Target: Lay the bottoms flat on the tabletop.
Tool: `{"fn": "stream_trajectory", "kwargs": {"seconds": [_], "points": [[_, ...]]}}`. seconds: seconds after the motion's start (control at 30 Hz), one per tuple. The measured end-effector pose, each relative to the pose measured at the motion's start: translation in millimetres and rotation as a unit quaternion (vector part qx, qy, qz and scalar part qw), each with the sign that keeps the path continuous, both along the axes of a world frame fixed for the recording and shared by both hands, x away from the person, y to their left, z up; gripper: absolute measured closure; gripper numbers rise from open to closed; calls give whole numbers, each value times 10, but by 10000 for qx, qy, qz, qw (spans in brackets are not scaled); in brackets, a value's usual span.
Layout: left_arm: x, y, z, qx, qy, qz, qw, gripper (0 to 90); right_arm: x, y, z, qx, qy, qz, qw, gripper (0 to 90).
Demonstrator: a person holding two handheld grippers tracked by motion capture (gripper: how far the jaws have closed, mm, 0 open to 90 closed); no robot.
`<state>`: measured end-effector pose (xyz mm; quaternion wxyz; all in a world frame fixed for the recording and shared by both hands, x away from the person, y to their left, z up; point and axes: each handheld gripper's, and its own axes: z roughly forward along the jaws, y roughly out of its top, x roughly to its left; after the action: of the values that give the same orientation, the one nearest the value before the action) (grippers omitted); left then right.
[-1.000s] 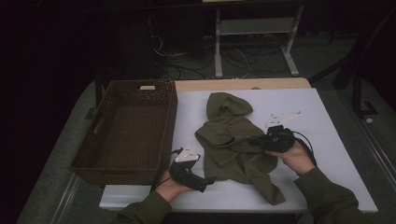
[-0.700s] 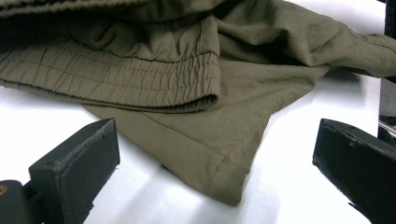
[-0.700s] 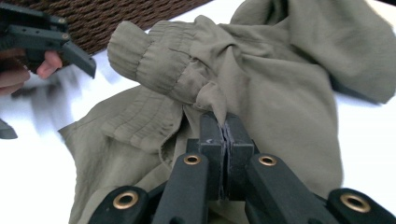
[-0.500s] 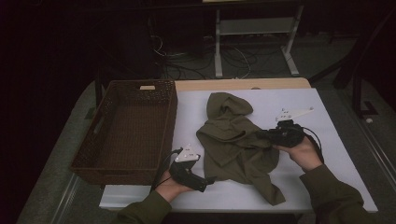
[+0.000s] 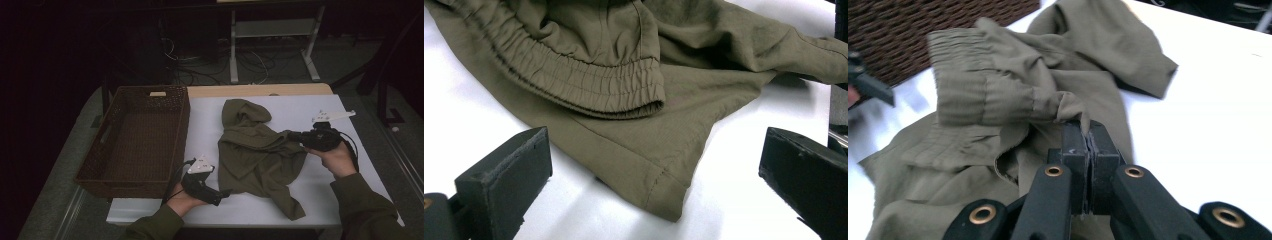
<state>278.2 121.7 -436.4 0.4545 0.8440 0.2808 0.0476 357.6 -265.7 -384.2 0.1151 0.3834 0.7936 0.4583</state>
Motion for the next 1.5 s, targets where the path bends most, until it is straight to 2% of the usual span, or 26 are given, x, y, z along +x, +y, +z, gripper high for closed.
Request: {"fn": "stream_trajectory", "kwargs": {"seconds": [0.37, 0.57, 0.73, 1.03, 1.2, 1.27, 1.33, 1.43, 1.5], "points": [[-1, -3, 0, 0, -5, 3, 10000, 0, 85, -381, -50, 90, 104, -571, 9983, 875], [-1, 0, 3, -11, -4, 9, 10000, 0, 127, -562, -100, 93, 189, -863, 9960, 876], [-3, -1, 1, -2, -8, 6, 10000, 0, 159, -701, -163, -10, 256, -1099, 9936, 876], [-4, -7, -2, 13, -9, -1, 10000, 0, 242, -931, -355, -51, 580, -1459, 9876, 876], [-5, -6, -4, 17, -11, -4, 10000, 0, 285, -960, -485, -183, 824, -1484, 9853, 868], [-6, -6, -3, 20, -11, -12, 10000, 0, 286, -970, -483, -132, 872, -1491, 9849, 775], [-6, -10, -4, 18, -8, -21, 10000, 0, 264, -976, -434, -119, 781, -1520, 9852, 673], [-8, -14, -5, 24, -3, -38, 10000, 0, 198, -985, -282, -152, 475, -1629, 9854, 567], [-11, -12, -5, 24, -9, -40, 10000, 0, 154, -1006, -189, -114, 310, -1699, 9849, 542]]}}
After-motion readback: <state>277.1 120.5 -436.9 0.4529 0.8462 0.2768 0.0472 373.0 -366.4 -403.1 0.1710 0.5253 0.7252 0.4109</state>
